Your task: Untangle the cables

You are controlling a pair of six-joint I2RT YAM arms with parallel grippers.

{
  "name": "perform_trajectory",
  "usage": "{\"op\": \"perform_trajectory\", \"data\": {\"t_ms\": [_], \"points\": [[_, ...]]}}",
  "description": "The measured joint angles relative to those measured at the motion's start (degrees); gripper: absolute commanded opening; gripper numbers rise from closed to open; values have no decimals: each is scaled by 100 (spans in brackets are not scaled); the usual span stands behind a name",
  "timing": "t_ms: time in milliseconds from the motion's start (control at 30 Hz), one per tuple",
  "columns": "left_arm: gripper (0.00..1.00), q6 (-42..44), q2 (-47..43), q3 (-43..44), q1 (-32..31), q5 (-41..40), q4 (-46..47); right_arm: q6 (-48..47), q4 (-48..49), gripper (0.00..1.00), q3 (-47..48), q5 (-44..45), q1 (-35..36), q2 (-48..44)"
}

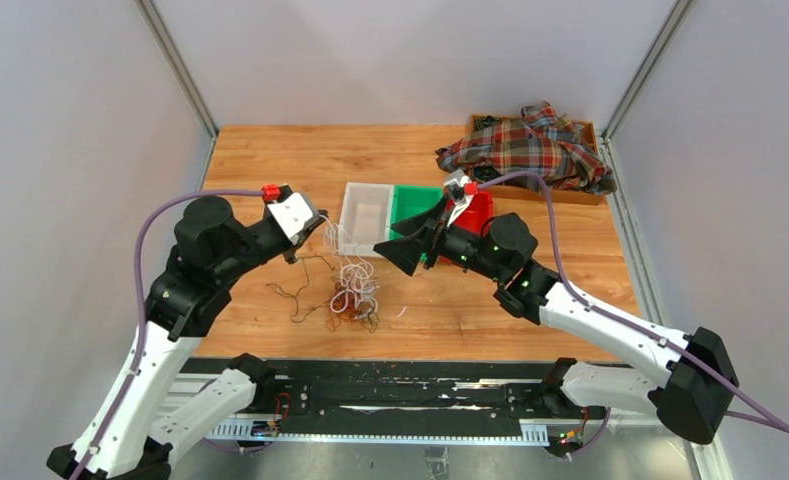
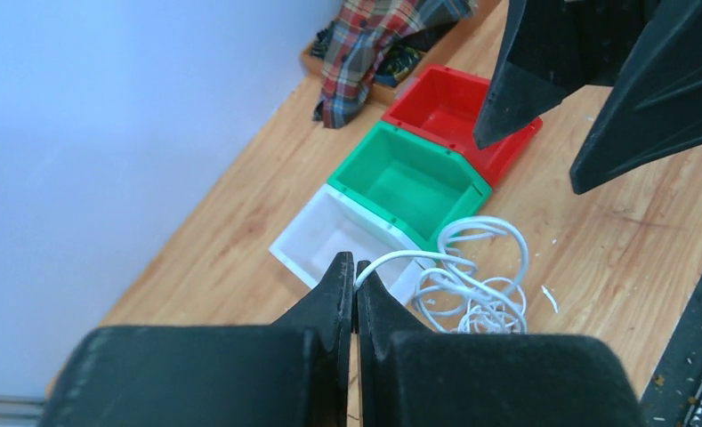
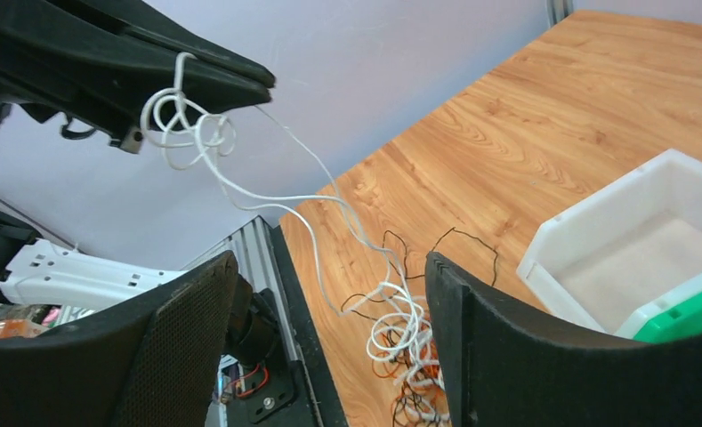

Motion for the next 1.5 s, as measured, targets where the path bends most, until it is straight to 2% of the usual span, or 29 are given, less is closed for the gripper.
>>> {"op": "perform_trajectory", "data": {"t_ms": [267,433,500,600,733,867,1000,1167,1300,1500], "points": [[0,251,63,540,0,68,-299,-444,-179,79,675,37,166,481],[1,208,168,782,0,109,-413,-925,-203,79,1147,188,717,817],[1,201,197,839,0,168,-503,-1084,-227,76,1318,251,861,960],[1,203,203,922,0,280,-699,-1311,-304,64,1453,402,931,1119],[1,238,157,962,0,450,-933,-1641,-494,41,1617,702,979,1272],[1,323,92,966,0,568,-1161,-1880,-649,2,1679,811,1043,1283],[1,411,52,966,0,588,-1276,-1987,-754,1,1633,922,1071,1202],[0,612,-22,966,0,337,-1351,-2055,-785,1,1032,1572,1075,581],[0,835,-59,966,0,-258,-1338,-2035,-831,1,483,2144,916,61],[0,1097,-205,782,0,-1290,-946,-1661,-994,1,-433,2682,149,-774]]}}
